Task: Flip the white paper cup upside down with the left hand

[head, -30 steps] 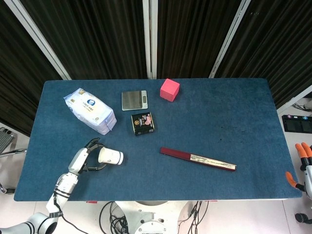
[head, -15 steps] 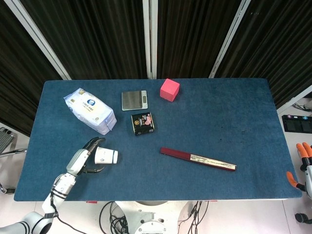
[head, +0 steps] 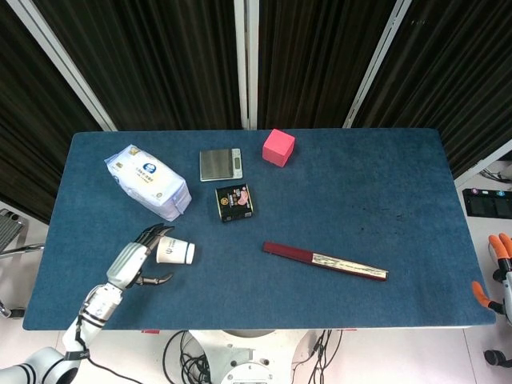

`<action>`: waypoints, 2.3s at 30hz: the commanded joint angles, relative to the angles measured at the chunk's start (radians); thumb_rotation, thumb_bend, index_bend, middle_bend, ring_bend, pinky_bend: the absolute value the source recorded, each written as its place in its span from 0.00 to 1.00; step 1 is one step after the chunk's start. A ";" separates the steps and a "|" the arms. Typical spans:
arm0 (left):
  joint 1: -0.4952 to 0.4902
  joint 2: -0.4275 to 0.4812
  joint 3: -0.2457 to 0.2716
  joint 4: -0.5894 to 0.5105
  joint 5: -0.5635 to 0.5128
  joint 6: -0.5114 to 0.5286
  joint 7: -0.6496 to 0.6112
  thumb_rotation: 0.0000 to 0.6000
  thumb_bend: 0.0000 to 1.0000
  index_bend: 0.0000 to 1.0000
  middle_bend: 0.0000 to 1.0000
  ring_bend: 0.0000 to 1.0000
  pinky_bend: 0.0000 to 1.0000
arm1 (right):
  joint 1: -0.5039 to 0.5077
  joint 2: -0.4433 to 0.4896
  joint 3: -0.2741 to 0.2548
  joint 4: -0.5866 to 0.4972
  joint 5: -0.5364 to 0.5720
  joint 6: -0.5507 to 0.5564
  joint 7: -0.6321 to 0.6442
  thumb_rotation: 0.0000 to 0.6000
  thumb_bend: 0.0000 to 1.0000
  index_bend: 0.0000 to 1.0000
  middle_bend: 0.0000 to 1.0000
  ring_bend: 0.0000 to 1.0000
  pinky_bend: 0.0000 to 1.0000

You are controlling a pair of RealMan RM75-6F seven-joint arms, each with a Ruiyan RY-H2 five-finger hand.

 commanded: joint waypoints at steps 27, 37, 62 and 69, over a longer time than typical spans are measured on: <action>-0.233 0.046 -0.108 -0.429 -0.395 -0.245 1.650 1.00 0.24 0.18 0.19 0.00 0.07 | 0.002 0.000 -0.002 0.016 -0.001 -0.009 0.023 1.00 0.28 0.00 0.00 0.00 0.00; -0.258 0.045 -0.101 -0.456 -0.509 -0.245 1.677 1.00 0.21 0.22 0.24 0.00 0.07 | 0.005 0.003 -0.004 0.011 0.001 -0.020 0.020 1.00 0.28 0.00 0.00 0.00 0.00; -0.209 0.045 -0.062 -0.372 -0.272 -0.110 1.166 1.00 0.21 0.42 0.44 0.14 0.17 | 0.011 0.017 -0.007 0.005 0.011 -0.045 0.041 1.00 0.27 0.00 0.00 0.00 0.00; -0.088 0.043 -0.054 -0.269 -0.148 0.054 0.465 1.00 0.21 0.43 0.46 0.16 0.18 | 0.020 0.023 -0.008 0.010 0.007 -0.062 0.049 1.00 0.27 0.00 0.00 0.00 0.00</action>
